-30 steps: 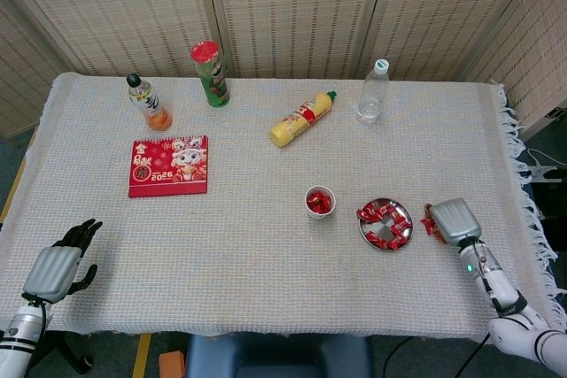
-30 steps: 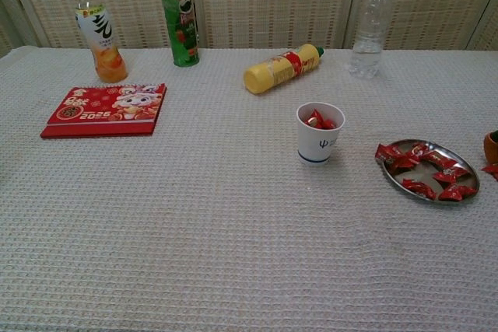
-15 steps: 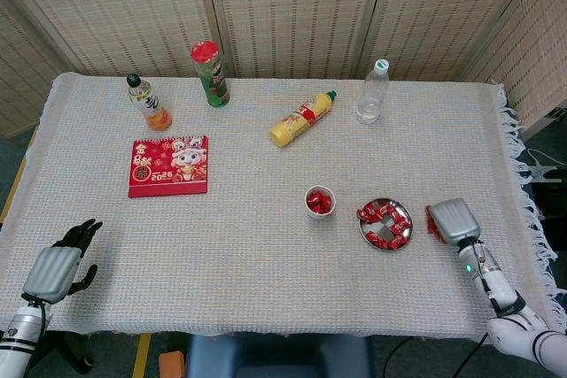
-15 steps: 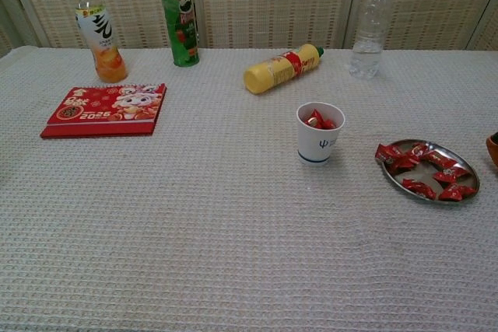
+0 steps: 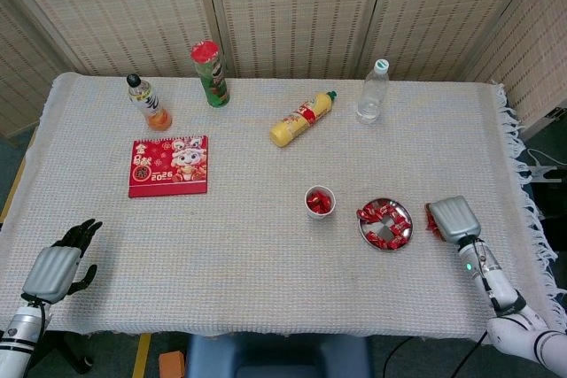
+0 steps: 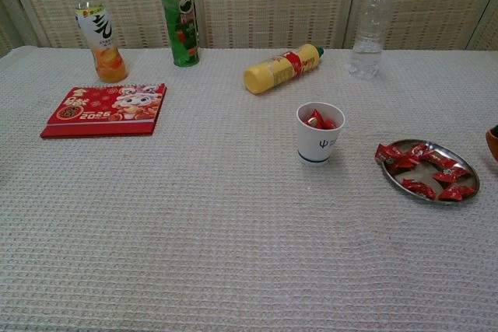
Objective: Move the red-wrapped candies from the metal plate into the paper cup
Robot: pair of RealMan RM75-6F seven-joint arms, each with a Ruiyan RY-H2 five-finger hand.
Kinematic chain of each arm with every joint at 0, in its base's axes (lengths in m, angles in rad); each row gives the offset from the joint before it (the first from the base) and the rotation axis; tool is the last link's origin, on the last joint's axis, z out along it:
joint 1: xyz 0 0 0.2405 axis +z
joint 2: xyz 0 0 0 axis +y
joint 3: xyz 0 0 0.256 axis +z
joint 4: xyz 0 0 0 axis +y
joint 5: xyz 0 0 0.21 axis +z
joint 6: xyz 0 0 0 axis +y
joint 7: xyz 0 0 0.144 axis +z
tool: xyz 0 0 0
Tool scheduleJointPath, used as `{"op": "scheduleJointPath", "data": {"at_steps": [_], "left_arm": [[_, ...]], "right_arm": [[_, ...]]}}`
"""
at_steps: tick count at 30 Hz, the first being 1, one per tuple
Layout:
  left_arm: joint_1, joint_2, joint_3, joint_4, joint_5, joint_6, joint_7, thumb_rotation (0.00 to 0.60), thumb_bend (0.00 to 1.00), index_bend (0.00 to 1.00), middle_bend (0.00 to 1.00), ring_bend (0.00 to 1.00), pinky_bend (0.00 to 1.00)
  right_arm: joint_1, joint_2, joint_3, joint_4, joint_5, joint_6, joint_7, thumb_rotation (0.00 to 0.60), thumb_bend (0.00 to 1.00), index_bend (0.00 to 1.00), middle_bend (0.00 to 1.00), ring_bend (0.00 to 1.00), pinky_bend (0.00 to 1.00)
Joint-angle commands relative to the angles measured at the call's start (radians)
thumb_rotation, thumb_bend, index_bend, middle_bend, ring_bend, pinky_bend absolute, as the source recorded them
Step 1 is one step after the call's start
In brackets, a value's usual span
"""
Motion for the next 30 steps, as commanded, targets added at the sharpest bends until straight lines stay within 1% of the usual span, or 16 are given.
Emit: {"op": "scheduleJointPath", "data": {"at_steps": [1,5,9,15,19,22,26,30], "left_arm": [[0.0,-0.001,0.0,0.0,0.0,-0.001,0.001,0.6,0.45,0.0,0.0,0.08,0.37],[-0.001,-0.001,0.0,-0.001,0.0,-0.001,0.0,0.6,0.45,0.0,0.0,0.08,0.37],[-0.003,-0.001,-0.001,0.001,-0.002,-0.005,-0.004,0.6,0.45,0.0,0.0,0.09,0.37],[-0.005,0.003,-0.003,0.003,-0.008,-0.011,-0.016,0.6,0.45,0.0,0.0,0.08,0.37],[-0.004,0.008,-0.003,0.004,-0.003,-0.009,-0.028,0.6,0.45,0.0,0.0,0.08,0.37],[-0.002,0.012,-0.004,0.003,0.001,-0.003,-0.038,0.6,0.45,0.0,0.0,0.08,0.37],[0.001,0.019,-0.006,0.004,0.001,0.004,-0.055,0.6,0.45,0.0,0.0,0.08,0.37],[0.003,0.025,-0.007,0.005,0.005,0.007,-0.07,0.6,0.45,0.0,0.0,0.08,0.37]], "right_arm": [[0.004,0.018,0.012,-0.03,-0.001,0.009,0.013,0.6,0.22,0.56,1.0,0.92,1.0],[0.019,0.049,0.036,-0.098,0.006,0.008,0.033,0.6,0.22,0.56,1.0,0.92,1.0],[0.048,0.077,0.068,-0.181,0.022,-0.002,0.017,0.6,0.22,0.56,1.0,0.92,1.0],[0.127,0.101,0.136,-0.315,0.091,-0.05,-0.062,0.6,0.22,0.55,1.0,0.93,1.0],[0.191,0.084,0.182,-0.372,0.18,-0.086,-0.132,0.6,0.22,0.55,1.0,0.93,1.0],[0.232,0.065,0.201,-0.393,0.246,-0.112,-0.169,0.6,0.22,0.55,1.0,0.93,1.0],[0.29,0.035,0.214,-0.417,0.336,-0.137,-0.219,0.6,0.22,0.55,1.0,0.93,1.0],[0.334,0.005,0.213,-0.434,0.379,-0.128,-0.263,0.6,0.22,0.55,1.0,0.93,1.0]]}}
